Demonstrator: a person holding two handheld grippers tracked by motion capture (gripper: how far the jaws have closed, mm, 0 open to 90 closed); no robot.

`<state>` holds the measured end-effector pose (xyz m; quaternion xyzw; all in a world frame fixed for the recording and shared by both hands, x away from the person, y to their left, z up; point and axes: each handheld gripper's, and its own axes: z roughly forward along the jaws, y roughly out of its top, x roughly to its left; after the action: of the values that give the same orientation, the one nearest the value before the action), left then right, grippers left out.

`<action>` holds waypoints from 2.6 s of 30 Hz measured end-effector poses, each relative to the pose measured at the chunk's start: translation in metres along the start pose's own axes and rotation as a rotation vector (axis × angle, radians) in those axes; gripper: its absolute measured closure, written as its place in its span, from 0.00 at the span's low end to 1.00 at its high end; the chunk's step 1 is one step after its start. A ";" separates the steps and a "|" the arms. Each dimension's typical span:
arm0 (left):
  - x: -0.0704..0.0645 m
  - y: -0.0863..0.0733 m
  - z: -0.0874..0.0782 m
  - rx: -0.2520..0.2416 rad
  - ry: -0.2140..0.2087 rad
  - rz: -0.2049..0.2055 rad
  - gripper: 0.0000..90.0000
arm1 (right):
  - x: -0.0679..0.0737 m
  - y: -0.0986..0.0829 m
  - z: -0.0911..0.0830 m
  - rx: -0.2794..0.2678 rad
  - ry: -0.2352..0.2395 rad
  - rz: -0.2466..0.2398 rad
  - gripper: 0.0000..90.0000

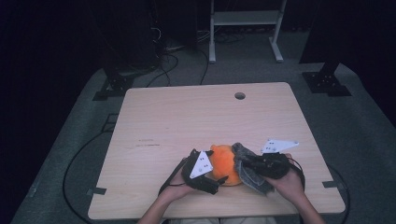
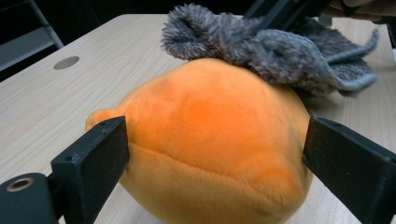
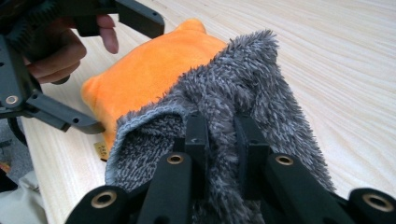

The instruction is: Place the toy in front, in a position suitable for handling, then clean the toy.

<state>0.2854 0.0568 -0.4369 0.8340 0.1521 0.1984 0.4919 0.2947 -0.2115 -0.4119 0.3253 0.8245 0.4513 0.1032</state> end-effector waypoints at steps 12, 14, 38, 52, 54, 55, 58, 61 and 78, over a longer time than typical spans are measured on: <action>0.001 -0.003 -0.002 -0.024 -0.077 -0.004 0.08 | -0.012 -0.005 0.000 -0.008 -0.033 0.031 0.85; 0.002 -0.004 0.001 -0.012 -0.069 0.001 0.08 | -0.015 -0.006 0.000 -0.008 -0.034 0.043 0.85; 0.015 0.009 -0.005 -0.028 -0.071 0.050 0.29 | -0.002 -0.003 -0.005 -0.037 -0.035 -0.046 0.86; 0.004 0.010 0.008 -0.029 -0.070 -0.016 0.45 | 0.012 -0.002 -0.020 -0.106 -0.020 -0.060 0.86; 0.002 0.012 0.009 -0.018 -0.058 -0.005 0.45 | 0.024 0.002 -0.014 -0.089 -0.024 -0.109 0.86; 0.003 0.012 0.008 -0.011 -0.051 -0.007 0.45 | 0.027 0.002 -0.010 -0.076 -0.040 -0.128 0.86; 0.006 0.009 0.006 -0.004 -0.038 -0.038 0.44 | 0.020 -0.004 -0.010 -0.063 -0.055 -0.116 0.86; 0.010 0.005 0.006 -0.013 -0.042 -0.070 0.43 | 0.010 -0.012 -0.011 -0.029 -0.104 -0.102 0.86; 0.011 0.001 0.007 0.011 -0.031 -0.091 0.41 | -0.002 -0.017 -0.017 -0.047 -0.121 -0.023 0.86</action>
<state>0.2989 0.0560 -0.4373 0.8319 0.1834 0.1618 0.4982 0.2813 -0.2308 -0.4165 0.3399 0.8097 0.4488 0.1657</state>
